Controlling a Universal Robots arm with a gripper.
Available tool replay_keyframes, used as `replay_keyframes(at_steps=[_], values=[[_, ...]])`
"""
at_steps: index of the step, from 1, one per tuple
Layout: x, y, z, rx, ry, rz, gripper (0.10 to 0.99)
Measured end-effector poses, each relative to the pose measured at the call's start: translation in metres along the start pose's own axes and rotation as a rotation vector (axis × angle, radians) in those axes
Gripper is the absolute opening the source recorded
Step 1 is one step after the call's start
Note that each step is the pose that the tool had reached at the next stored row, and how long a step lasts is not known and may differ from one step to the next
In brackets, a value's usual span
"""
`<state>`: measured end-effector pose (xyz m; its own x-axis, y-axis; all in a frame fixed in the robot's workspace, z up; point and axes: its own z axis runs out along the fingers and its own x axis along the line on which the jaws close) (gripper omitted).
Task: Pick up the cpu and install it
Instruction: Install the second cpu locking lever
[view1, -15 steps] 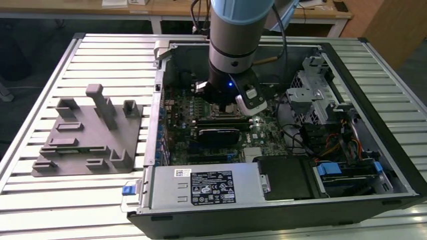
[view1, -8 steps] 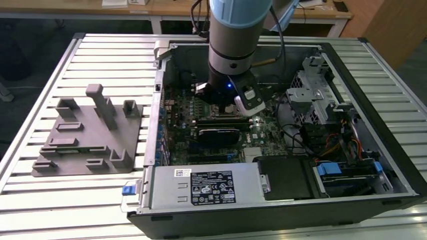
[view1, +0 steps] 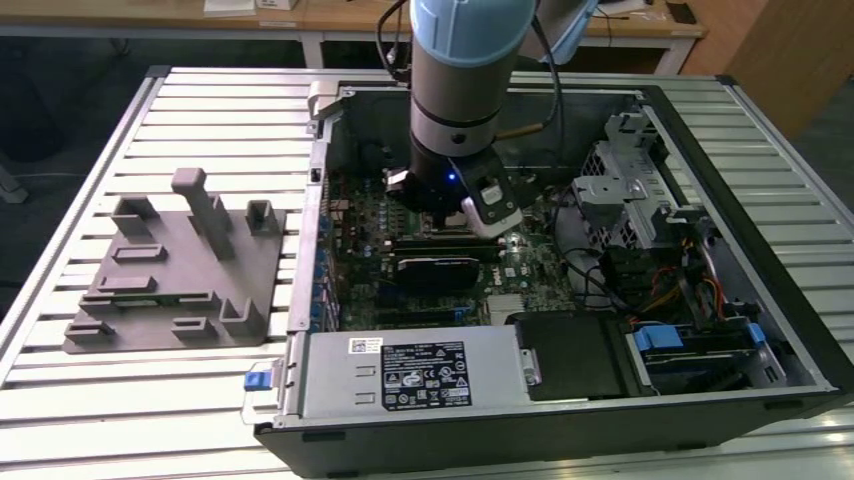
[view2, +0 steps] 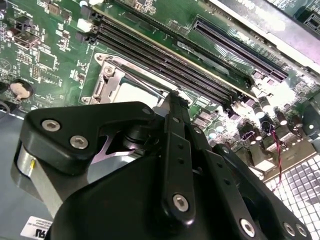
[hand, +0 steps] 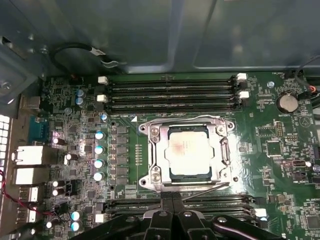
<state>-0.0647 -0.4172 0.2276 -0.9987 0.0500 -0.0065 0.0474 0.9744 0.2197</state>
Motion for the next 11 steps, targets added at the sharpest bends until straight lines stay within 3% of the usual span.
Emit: replay_keyframes(at_steps=[11], values=[[0.005, -0.0047, 0.0033, 0.0, -0.0009, 0.004, 0.106]])
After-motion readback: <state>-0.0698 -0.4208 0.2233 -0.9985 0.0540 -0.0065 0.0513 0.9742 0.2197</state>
